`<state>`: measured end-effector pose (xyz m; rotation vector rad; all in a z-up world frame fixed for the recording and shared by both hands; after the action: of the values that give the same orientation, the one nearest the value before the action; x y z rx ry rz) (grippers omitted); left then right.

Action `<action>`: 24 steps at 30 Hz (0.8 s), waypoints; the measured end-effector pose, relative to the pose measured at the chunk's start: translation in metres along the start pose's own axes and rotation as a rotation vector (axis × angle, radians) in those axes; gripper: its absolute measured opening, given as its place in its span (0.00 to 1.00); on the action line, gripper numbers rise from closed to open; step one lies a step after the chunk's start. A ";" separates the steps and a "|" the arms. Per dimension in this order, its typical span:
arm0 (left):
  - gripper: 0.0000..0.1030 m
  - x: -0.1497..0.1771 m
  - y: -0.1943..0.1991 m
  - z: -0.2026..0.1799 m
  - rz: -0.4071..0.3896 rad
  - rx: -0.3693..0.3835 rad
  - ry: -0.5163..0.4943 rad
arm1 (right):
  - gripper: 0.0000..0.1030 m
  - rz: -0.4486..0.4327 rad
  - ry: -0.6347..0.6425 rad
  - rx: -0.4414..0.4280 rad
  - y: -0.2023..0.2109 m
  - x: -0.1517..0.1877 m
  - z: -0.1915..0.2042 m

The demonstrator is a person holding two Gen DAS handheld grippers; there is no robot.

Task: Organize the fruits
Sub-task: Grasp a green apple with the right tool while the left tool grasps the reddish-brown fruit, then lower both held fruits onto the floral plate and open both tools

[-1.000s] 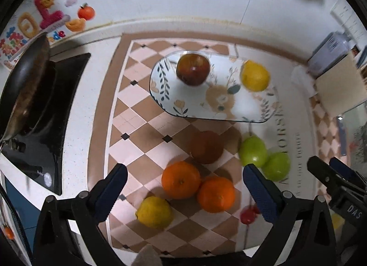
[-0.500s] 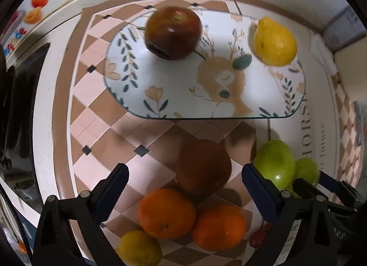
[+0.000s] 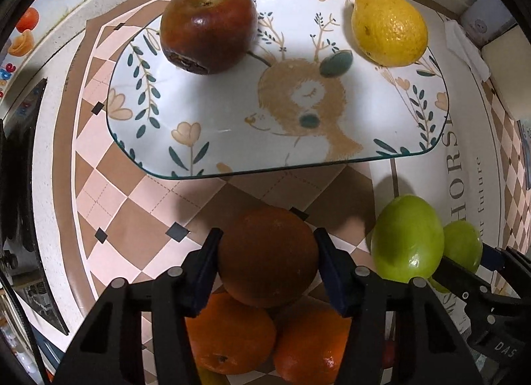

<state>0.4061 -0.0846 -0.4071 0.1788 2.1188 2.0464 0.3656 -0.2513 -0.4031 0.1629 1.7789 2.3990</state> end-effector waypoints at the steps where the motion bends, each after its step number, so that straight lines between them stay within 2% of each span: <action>1: 0.51 0.001 0.000 -0.001 -0.003 0.000 0.001 | 0.64 -0.002 0.006 0.003 0.000 0.000 0.001; 8: 0.50 -0.006 0.007 -0.004 -0.024 -0.002 0.007 | 0.63 -0.020 0.011 0.017 0.004 0.004 0.001; 14: 0.50 -0.013 0.059 0.013 -0.098 0.075 0.054 | 0.63 -0.088 -0.015 -0.030 0.043 -0.004 -0.001; 17: 0.50 -0.027 0.089 0.027 -0.145 0.120 0.088 | 0.63 -0.139 -0.016 -0.078 0.068 -0.022 0.012; 20: 0.50 -0.046 0.112 0.047 -0.181 0.154 0.125 | 0.63 -0.164 -0.016 -0.122 0.075 -0.048 0.030; 24: 0.50 -0.078 0.107 0.070 -0.166 0.154 0.169 | 0.63 -0.160 -0.004 -0.174 0.061 -0.079 0.062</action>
<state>0.4923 -0.0291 -0.2983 -0.1503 2.3053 1.8639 0.4508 -0.2252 -0.3271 0.0044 1.5087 2.4198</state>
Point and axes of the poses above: each gripper's, at about its wrist camera, not at the fingertips, and y roughly against the way its jaws point, z to its left, x to its underside, the point moved 6 cm from there along -y, roughly the way its jaws point, and after that the axes turned 1 degree about -y, right-handed, at the moved point
